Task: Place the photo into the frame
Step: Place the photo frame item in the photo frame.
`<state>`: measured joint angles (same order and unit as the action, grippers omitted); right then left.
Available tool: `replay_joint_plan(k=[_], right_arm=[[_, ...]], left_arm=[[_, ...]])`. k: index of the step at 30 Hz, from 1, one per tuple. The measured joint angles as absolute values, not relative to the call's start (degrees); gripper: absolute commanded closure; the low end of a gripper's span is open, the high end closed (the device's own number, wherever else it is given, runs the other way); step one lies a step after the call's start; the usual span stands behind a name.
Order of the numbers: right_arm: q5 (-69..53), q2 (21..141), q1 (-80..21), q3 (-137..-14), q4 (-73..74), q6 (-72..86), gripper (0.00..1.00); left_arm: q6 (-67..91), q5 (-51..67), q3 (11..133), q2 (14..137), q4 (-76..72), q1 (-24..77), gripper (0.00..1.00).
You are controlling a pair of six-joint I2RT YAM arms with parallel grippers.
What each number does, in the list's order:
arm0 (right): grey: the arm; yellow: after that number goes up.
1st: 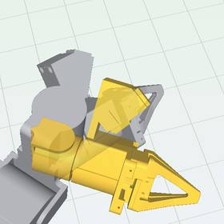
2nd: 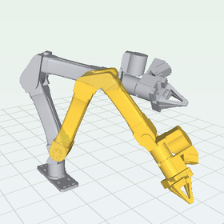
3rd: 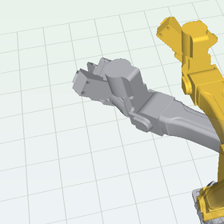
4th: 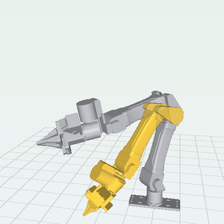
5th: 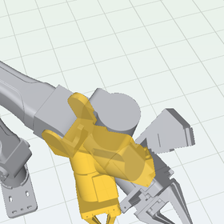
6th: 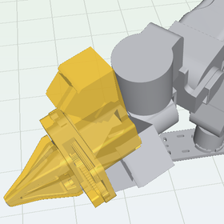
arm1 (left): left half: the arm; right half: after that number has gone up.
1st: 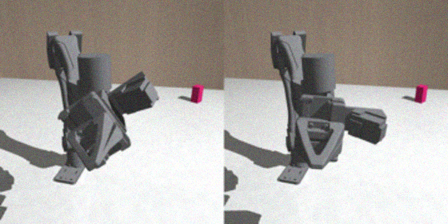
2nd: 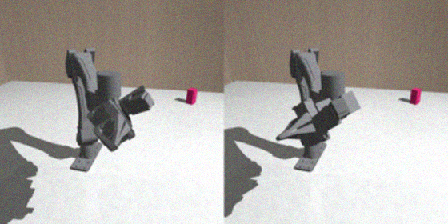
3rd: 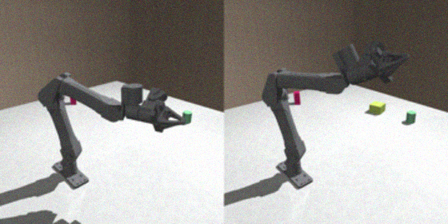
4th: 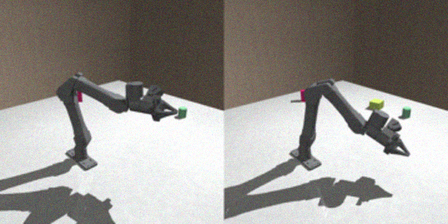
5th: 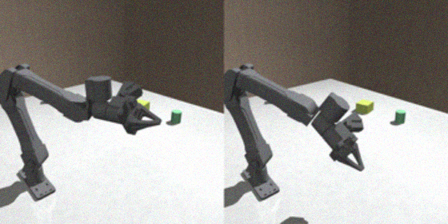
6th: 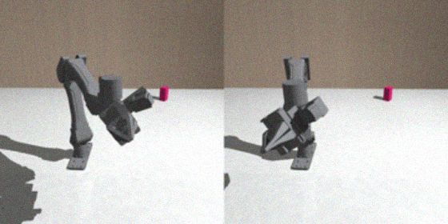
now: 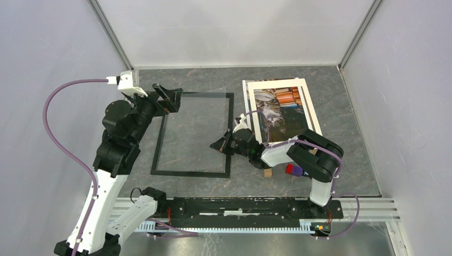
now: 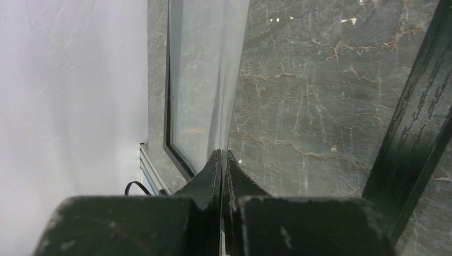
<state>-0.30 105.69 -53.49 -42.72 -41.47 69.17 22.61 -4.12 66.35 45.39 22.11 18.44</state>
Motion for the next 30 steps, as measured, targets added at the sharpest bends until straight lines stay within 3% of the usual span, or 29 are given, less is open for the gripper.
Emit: replay_joint_plan(k=[26,30], right_arm=[[0.01,105.86,-53.45,-41.74,-42.87,69.78,1.00],[0.01,106.04,-53.45,-41.74,-42.92,69.82,0.94]], left_arm=[[22.61,-3.92,66.30,45.39,22.11,18.44,0.00],[22.61,-3.88,66.24,45.39,22.06,18.44,0.00]])
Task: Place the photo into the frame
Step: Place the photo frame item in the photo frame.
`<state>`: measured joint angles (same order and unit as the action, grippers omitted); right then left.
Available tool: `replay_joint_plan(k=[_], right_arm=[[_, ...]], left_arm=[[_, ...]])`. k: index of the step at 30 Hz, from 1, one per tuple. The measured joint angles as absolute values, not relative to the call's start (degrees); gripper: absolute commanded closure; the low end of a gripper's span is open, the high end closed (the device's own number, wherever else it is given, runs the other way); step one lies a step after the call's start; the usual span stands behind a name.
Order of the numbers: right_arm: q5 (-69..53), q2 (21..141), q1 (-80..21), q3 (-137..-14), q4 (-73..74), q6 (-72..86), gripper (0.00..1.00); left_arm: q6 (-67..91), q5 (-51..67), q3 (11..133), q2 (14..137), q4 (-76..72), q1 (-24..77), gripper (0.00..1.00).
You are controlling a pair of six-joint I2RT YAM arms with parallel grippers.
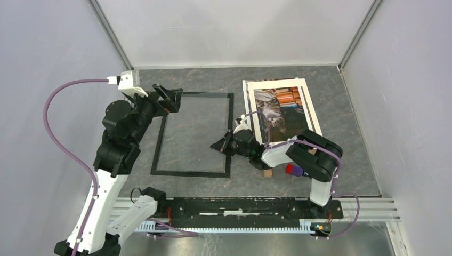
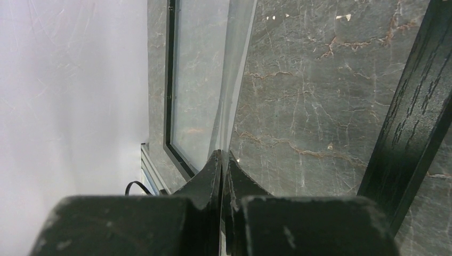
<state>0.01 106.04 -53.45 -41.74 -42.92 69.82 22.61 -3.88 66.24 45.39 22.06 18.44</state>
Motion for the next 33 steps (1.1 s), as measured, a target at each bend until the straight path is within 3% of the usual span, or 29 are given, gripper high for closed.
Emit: replay_joint_plan(k=[7,20,28,33], right_arm=[[-0.99,106.26,-53.43,-41.87,-42.98,69.60,0.89],[-2.52,106.87,-53.45,-42.19,-44.14,69.60,0.89],[-2.98,108.18,-53.45,-42.74,-44.47,69.58,0.69],[-3.05,109.03,-53.45,-43.57,-43.64,68.71,0.47]], left_arm=[[22.63,-3.79,65.93,45.39,21.21,18.44,0.00],[22.63,-2.63,65.58,45.50,20.62,18.44,0.00],[22.65,-2.37,65.34,45.50,20.43,18.33,0.00],[22.65,-2.31,65.30,45.50,20.43,18.33,0.00]])
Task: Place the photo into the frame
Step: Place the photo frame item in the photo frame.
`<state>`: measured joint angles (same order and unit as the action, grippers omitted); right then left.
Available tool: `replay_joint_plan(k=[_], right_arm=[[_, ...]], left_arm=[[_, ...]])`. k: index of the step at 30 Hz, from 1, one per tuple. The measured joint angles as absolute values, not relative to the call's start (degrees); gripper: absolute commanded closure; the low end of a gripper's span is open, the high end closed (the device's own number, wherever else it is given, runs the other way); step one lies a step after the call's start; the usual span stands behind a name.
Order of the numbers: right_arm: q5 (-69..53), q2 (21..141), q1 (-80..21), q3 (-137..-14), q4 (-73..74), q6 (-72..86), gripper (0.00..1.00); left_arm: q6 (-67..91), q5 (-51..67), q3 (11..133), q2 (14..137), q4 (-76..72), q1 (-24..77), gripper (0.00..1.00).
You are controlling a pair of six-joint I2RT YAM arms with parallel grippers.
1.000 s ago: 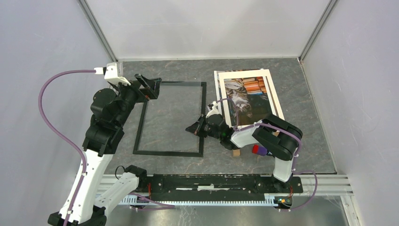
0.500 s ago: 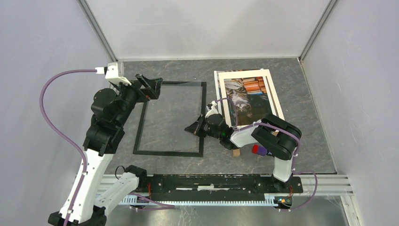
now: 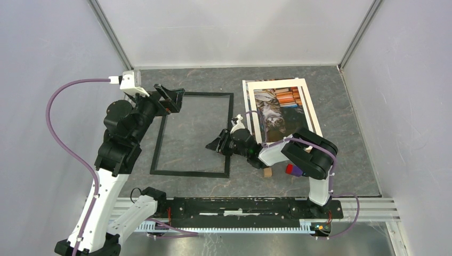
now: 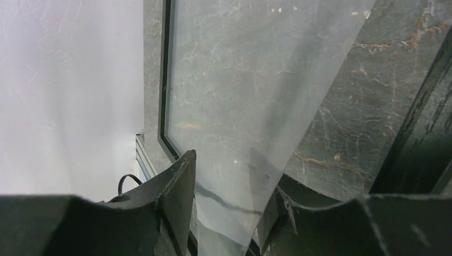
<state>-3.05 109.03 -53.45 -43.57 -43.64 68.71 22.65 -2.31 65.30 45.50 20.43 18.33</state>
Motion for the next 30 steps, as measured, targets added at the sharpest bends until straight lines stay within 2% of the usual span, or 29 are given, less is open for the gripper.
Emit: replay_joint_plan(k=[5,8,20,30], right_arm=[[-2.33,108.97,-53.45,-45.36,-39.97,65.91,0.26],[-0.25,107.61,-53.52,-45.80,-35.57,63.11,0.21],[8.47,94.78,-53.89,-39.72,-28.25,52.05,0.14],[16.91,90.13,-53.12,-36.34,-25.23,32.32,0.13]], left_arm=[[22.65,-1.56,65.30,45.50,20.43,18.33,0.00],[22.65,-1.32,65.28,45.50,20.43,18.33,0.00],[22.68,-0.38,65.28,46.78,20.40,16.12,0.00],[24.88,2.31,65.10,49.36,19.27,14.57,0.00]])
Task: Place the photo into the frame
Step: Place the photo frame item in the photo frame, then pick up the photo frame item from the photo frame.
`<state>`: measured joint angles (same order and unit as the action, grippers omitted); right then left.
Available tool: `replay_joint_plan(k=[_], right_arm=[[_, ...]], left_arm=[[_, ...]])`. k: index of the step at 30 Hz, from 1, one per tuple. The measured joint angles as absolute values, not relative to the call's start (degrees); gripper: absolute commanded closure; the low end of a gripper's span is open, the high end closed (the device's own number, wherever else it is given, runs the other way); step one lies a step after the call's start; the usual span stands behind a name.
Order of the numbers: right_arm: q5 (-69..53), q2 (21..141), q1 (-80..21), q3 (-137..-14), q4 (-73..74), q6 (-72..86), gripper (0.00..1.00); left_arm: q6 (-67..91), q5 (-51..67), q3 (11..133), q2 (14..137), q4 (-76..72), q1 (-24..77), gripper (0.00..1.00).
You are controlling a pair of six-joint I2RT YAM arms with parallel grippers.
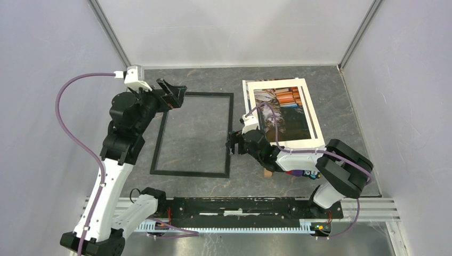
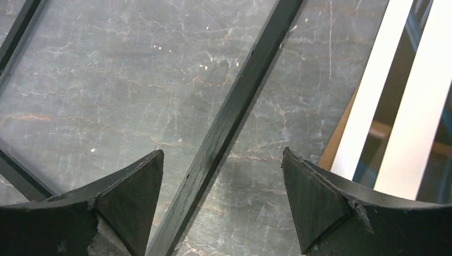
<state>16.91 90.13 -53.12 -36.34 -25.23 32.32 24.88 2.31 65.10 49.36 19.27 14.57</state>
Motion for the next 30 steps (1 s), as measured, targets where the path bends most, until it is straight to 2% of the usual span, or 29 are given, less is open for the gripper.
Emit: replay_joint_plan(k=[14,25,30], right_arm=[[14.74,87.70,-47.55,-33.78,-30.63,20.91,0.15],[25.19,76.66,-37.87,-26.02,-29.58,17.10,0.12],[29.98,72.34,-32.75,-26.04,-27.44,18.02,0.08]], left_arm=[[29.91,10.11,63.66,56.31,16.97,14.48,0.00],[34.54,21.34,63.66,71.46,14.44,15.86,0.00],[36.32,24.12,63.66,78.63,13.50,23.27,0.00]])
